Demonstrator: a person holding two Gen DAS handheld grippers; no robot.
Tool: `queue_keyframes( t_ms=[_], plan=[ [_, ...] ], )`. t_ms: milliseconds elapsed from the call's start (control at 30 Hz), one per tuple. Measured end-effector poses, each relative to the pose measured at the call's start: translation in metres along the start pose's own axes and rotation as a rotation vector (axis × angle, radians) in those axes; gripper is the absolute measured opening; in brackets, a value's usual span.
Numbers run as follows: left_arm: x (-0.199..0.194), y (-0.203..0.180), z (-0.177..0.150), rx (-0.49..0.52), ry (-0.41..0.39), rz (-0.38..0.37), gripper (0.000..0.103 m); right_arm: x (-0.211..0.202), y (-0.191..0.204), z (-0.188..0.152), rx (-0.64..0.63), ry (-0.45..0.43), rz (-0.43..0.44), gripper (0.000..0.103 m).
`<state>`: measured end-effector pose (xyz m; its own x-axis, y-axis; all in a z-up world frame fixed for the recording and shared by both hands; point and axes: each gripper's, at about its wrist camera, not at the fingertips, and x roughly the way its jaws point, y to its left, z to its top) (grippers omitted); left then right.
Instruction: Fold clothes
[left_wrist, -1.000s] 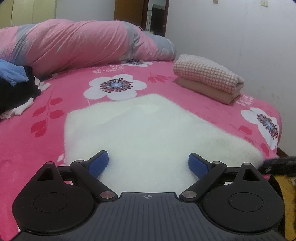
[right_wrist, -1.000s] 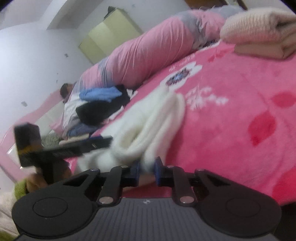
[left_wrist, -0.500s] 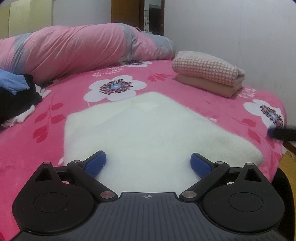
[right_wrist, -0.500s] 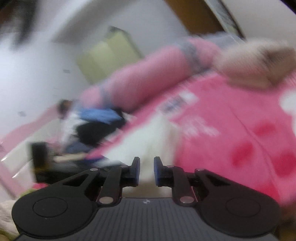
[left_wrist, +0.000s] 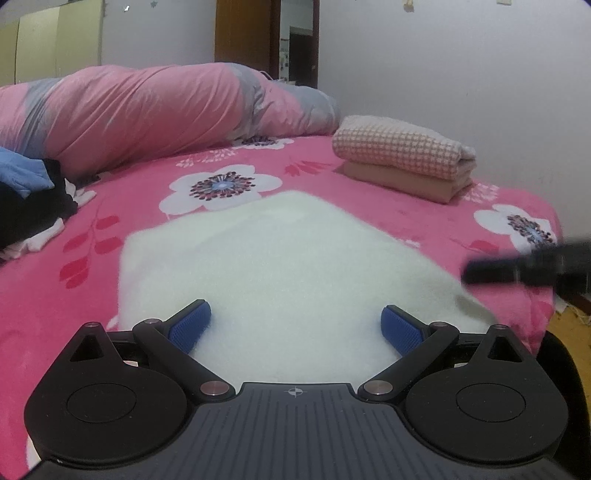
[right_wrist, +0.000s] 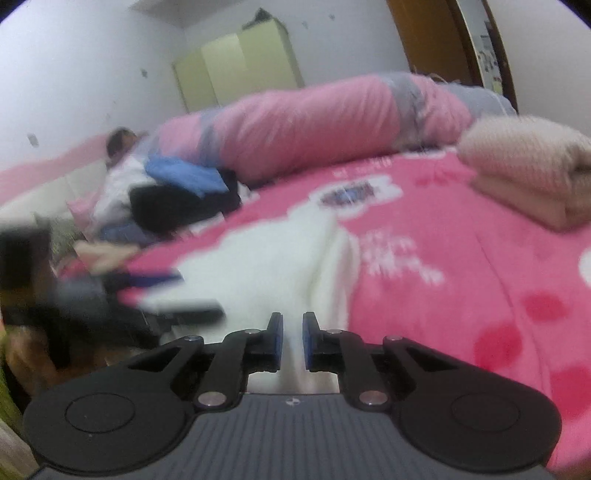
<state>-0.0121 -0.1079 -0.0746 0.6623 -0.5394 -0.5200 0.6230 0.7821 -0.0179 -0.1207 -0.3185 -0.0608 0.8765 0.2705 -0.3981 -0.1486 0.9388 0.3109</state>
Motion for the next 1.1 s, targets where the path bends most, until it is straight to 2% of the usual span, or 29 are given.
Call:
queue_keyframes(
  t_ms=[67, 200, 367, 600, 633, 667, 833, 1033, 1100],
  plan=[
    [0.000, -0.001, -0.001, 0.002, -0.002, -0.002, 0.099, 0.010, -0.002, 0.015, 0.011, -0.021, 0.005, 0.015],
    [0.000, -0.001, 0.000, -0.014, -0.004, -0.006, 0.099, 0.049, -0.013, 0.033, 0.046, -0.010, -0.018, 0.021],
    [-0.001, -0.001, -0.003, -0.016, -0.018, -0.013, 0.099, 0.086, -0.025, 0.040, 0.091, 0.112, -0.004, 0.029],
    [-0.002, 0.002, -0.006, -0.022, -0.042, -0.025, 0.099, 0.108, -0.045, 0.038, 0.233, 0.168, 0.078, 0.029],
    [-0.002, 0.002, -0.006, -0.024, -0.044, -0.026, 0.099, 0.110, -0.046, 0.038, 0.243, 0.168, 0.088, 0.026],
    [-0.002, 0.002, -0.006, -0.027, -0.045, -0.027, 0.099, 0.110, -0.044, 0.039, 0.242, 0.159, 0.093, 0.017],
    [-0.004, 0.002, 0.001, -0.058, -0.048, -0.053, 0.099, 0.081, -0.016, 0.053, 0.113, 0.008, 0.057, 0.012],
    [0.000, -0.010, -0.004, 0.020, -0.048, -0.036, 0.098, 0.098, -0.007, 0.037, -0.039, 0.049, -0.102, 0.012],
    [-0.010, -0.006, 0.000, 0.004, -0.057, -0.053, 0.094, 0.103, -0.004, 0.031, -0.082, 0.055, -0.141, 0.011]
  ],
)
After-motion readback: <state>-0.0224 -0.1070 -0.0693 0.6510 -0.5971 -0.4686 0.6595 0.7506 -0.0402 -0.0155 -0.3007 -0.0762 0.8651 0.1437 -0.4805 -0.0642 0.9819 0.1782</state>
